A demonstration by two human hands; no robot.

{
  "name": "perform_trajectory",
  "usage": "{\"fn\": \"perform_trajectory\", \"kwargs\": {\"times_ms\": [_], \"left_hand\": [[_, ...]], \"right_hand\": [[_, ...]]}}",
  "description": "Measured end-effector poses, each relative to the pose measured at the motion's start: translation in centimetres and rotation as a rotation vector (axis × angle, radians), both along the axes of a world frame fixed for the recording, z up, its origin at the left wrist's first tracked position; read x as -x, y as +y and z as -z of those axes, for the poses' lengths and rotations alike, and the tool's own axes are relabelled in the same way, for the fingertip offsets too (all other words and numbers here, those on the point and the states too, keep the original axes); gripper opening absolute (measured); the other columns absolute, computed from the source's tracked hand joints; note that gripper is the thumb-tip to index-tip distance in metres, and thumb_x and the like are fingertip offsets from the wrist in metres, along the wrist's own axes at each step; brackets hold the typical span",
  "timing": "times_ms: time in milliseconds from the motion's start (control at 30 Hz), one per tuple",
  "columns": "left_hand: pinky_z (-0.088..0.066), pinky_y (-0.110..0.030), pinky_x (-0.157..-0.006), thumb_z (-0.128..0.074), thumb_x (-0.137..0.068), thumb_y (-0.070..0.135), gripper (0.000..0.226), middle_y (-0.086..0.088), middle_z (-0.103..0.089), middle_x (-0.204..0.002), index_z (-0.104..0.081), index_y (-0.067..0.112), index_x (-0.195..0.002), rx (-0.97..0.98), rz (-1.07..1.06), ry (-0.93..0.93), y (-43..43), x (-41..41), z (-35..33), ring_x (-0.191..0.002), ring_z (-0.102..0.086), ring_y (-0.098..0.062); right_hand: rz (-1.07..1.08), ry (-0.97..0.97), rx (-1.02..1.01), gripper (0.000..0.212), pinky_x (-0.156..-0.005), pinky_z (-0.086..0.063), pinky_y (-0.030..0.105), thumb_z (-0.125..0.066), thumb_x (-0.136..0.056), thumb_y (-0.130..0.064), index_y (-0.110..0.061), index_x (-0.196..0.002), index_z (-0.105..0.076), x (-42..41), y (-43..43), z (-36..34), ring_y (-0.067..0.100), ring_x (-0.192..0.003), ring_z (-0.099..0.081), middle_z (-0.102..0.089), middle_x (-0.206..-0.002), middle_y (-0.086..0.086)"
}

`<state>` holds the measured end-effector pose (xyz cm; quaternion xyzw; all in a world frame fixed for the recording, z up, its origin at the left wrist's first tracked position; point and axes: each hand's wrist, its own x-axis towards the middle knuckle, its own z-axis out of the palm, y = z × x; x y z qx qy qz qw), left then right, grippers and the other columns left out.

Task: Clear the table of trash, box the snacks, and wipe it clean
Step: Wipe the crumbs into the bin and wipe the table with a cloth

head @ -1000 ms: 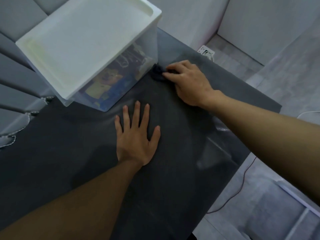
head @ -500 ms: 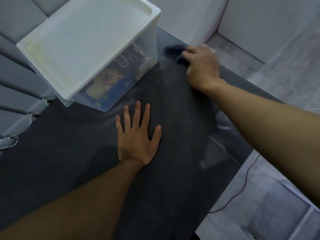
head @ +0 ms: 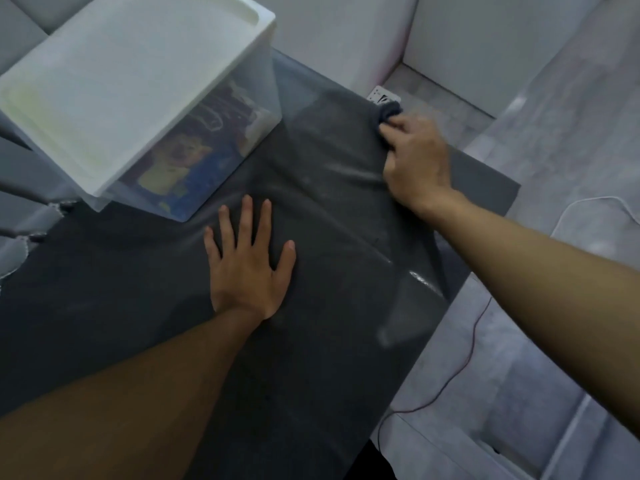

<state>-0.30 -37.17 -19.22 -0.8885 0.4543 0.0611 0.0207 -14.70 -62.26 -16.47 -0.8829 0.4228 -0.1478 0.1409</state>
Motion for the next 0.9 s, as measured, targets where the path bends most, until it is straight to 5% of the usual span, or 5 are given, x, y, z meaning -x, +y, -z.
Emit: {"fn": "perform_trajectory", "kwargs": {"times_ms": [133,333,533,700,900], "left_hand": [[-0.002,-0.055,-0.122,-0.008,-0.094,0.068,0.075,0.003,0.005,-0.168,0.001,0.031,-0.159,-0.012,-0.007,-0.006,0.1,0.0,0.0,-0.153,0.007,-0.030],[-0.001,-0.056,-0.122,-0.007,-0.093,0.067,0.076,0.002,0.003,-0.168,-0.001,0.030,-0.159,0.010,-0.008,0.005,-0.1,0.2,-0.2,-0.153,0.006,-0.031],[-0.003,-0.057,-0.122,-0.010,-0.094,0.066,0.075,0.001,-0.001,-0.168,-0.004,0.028,-0.160,0.034,-0.002,0.007,0.2,0.5,-0.4,-0.153,0.003,-0.032],[-0.002,-0.056,-0.122,-0.010,-0.095,0.066,0.075,0.002,0.000,-0.168,-0.003,0.029,-0.159,0.048,0.002,0.007,0.2,0.4,-0.3,-0.153,0.004,-0.031],[-0.002,-0.055,-0.122,-0.011,-0.095,0.066,0.074,0.002,0.001,-0.168,-0.002,0.030,-0.159,0.048,-0.004,0.012,0.2,0.4,-0.3,-0.153,0.006,-0.031]], "right_hand": [[-0.227,0.081,0.023,0.043,-0.112,-0.034,0.042,-0.051,-0.090,-0.005,-0.011,-0.132,-0.062,3.9,1.4,0.1,0.034,-0.131,-0.045,-0.056,-0.140,0.010],[0.347,0.056,-0.009,0.047,-0.106,-0.031,0.033,-0.044,-0.091,-0.007,-0.017,-0.135,-0.059,8.3,1.9,0.1,0.032,-0.126,-0.042,-0.054,-0.137,0.006],[-0.112,0.008,0.018,0.043,-0.109,-0.038,0.046,-0.054,-0.085,0.002,-0.007,-0.125,-0.067,10.6,7.3,0.6,0.038,-0.126,-0.050,-0.060,-0.134,0.013],[0.297,-0.002,-0.035,0.047,-0.113,-0.032,0.038,-0.047,-0.088,-0.003,-0.010,-0.131,-0.062,9.2,5.0,0.2,0.034,-0.131,-0.043,-0.054,-0.141,0.012],[-0.343,-0.007,0.036,0.043,-0.107,-0.041,0.044,-0.054,-0.083,-0.003,-0.008,-0.124,-0.068,7.2,9.5,0.3,0.036,-0.124,-0.053,-0.063,-0.131,0.011]]}}
